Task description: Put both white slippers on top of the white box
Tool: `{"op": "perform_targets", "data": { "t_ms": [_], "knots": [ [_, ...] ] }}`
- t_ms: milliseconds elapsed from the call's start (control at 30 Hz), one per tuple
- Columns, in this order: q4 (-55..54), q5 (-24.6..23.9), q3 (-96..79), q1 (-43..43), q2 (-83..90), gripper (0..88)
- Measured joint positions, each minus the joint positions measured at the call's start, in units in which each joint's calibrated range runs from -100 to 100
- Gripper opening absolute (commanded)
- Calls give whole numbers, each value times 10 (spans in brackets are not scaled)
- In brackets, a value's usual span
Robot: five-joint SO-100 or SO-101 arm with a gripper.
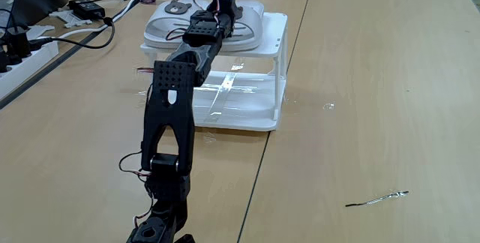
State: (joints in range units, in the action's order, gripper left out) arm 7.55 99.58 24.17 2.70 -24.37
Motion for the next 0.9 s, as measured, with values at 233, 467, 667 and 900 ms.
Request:
{"op": "perform_targets", "data": {
  "t_ms": [233, 467, 667, 900],
  "knots": [
    [0, 0, -68, -20, 73, 317],
    [0, 0, -203, -20, 172, 317],
    [-1, 0, -297, -20, 271, 317],
    [-1, 0, -440, -20, 417, 319]
  ]
}}
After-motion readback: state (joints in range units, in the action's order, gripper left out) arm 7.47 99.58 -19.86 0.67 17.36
